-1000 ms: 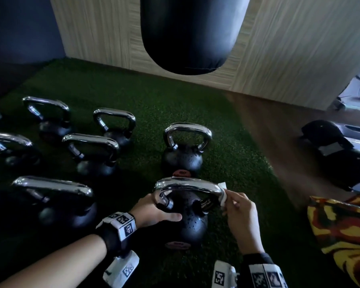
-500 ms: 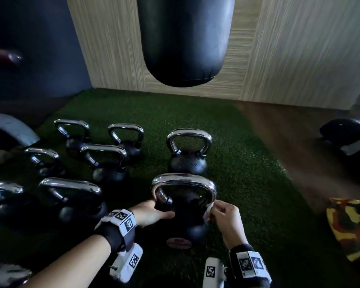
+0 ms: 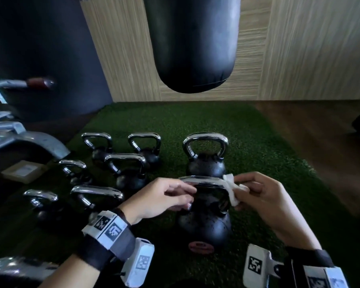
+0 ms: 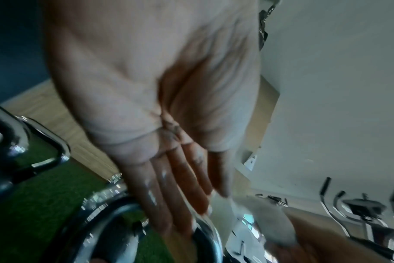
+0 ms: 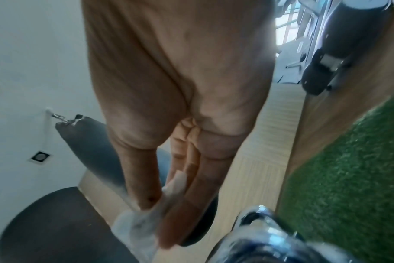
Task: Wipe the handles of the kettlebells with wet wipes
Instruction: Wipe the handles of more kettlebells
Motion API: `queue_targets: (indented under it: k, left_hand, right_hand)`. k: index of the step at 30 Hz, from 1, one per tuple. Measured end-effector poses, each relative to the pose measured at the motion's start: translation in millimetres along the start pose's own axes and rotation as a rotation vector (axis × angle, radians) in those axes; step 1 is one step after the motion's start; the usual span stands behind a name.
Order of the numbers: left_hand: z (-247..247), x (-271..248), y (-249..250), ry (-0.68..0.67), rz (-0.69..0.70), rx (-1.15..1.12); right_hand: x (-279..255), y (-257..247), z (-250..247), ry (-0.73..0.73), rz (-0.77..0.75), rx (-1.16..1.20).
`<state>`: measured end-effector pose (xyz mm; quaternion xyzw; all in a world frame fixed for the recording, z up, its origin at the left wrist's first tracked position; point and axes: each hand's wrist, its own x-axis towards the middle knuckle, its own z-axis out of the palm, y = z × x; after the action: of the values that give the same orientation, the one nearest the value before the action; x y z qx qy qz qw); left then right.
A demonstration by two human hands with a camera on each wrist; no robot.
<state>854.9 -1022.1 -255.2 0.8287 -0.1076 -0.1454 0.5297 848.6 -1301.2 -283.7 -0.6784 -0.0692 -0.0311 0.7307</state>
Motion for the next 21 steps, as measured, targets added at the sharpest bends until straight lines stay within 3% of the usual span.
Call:
queue_targets:
  k: [7,12,15,18,21]
  left_hand:
    - [24.1,21.1,8.0,-0.008,0.284,-0.082]
    - [32.7,23.5,4.3,0.067,0.424,-0.057]
    - [39.1,26.4,0.4,0.177,0.495,-0.061]
    - [37.2,29.4,-1.9,0.316,0.525,-0.067]
    - [21.8,36.0,-8.4,0.546,0.565,0.204]
  right_hand:
    - [0.5,-3.7,49.4,0.067,-0.017,0.081]
    - [3.6,1.4,54.8,0.095,-0.021,0.109]
    - [6.8,6.7,53.8,0.135,0.003,0.145]
    - [11.2,11.7,46.8,0.076,0.003,0.111]
    - [16.9,26.8,28.3,0.238,-0.083,-0.126]
